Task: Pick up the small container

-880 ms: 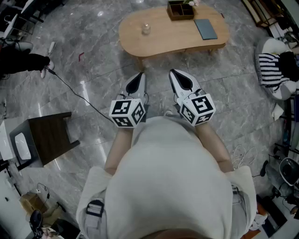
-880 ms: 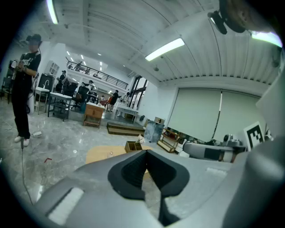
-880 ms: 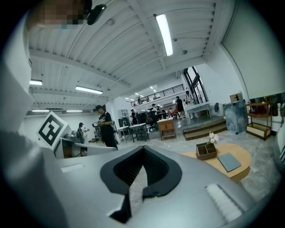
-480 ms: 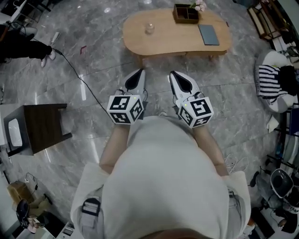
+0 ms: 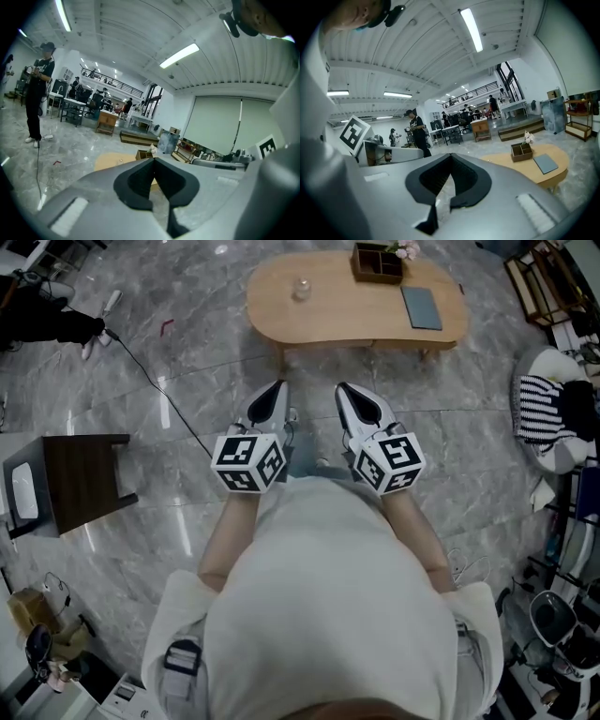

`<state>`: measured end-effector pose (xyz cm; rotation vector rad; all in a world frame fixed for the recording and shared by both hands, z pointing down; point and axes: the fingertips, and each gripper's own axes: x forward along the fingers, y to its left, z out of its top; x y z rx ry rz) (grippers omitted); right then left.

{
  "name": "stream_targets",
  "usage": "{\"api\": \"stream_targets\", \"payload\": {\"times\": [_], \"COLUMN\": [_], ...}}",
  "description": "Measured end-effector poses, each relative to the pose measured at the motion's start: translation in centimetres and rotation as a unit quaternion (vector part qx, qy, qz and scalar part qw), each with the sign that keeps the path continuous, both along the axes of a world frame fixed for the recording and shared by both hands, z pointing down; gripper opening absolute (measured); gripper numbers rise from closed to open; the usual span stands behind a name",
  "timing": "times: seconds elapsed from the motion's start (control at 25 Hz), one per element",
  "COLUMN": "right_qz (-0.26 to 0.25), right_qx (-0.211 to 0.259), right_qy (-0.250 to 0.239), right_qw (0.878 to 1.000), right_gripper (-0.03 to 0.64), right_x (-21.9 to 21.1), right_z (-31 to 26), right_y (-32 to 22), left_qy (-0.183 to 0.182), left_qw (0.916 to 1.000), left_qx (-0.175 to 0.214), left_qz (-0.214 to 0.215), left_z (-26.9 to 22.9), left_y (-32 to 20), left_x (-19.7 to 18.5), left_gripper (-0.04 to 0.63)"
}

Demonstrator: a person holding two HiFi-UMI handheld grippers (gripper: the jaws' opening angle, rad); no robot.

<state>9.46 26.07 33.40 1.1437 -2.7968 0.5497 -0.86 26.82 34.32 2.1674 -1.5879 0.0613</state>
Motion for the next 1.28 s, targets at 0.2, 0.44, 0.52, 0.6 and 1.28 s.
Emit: {"api": "stream_targets", "payload": {"times": [0.2, 0.44, 0.52, 0.6, 1.28], "right_qz": [-0.005, -0.005, -0.003, -0.004, 0.012], "right_qx": [0.004, 0.002, 0.001, 0.002, 0.005], "right_qy": [0.002, 0.011, 0.016, 0.020, 0.038], "right_qw": [1.000, 1.000, 1.000, 1.000, 0.999], "right_gripper": [-0.002, -0.002, -0.002, -0.002, -0.002], "right_x": [-0.7, -1.5, -1.8, -2.2, -6.9], "right_z": [0.2, 1.0, 1.2, 1.3, 0.8], "right_y": [-1.0, -3.8, -5.2, -6.8, -24.3], "left_qy": [-0.001, 0.007, 0.009, 0.008, -0.031], "left_qw": [0.9998, 0.9995, 0.9995, 0.9995, 0.9990], "left_qx": [-0.004, -0.011, -0.013, -0.014, -0.027], "left_qz": [-0.020, -0.028, -0.026, -0.026, 0.017], "left_z": [0.6, 1.6, 1.9, 2.2, 2.9], "left_y": [-0.9, -3.7, -5.2, -6.9, -24.2], "left_x": [-1.7, -3.0, -3.3, -3.8, -8.3], "left_gripper": [0.002, 0.002, 0.002, 0.002, 0.002]}}
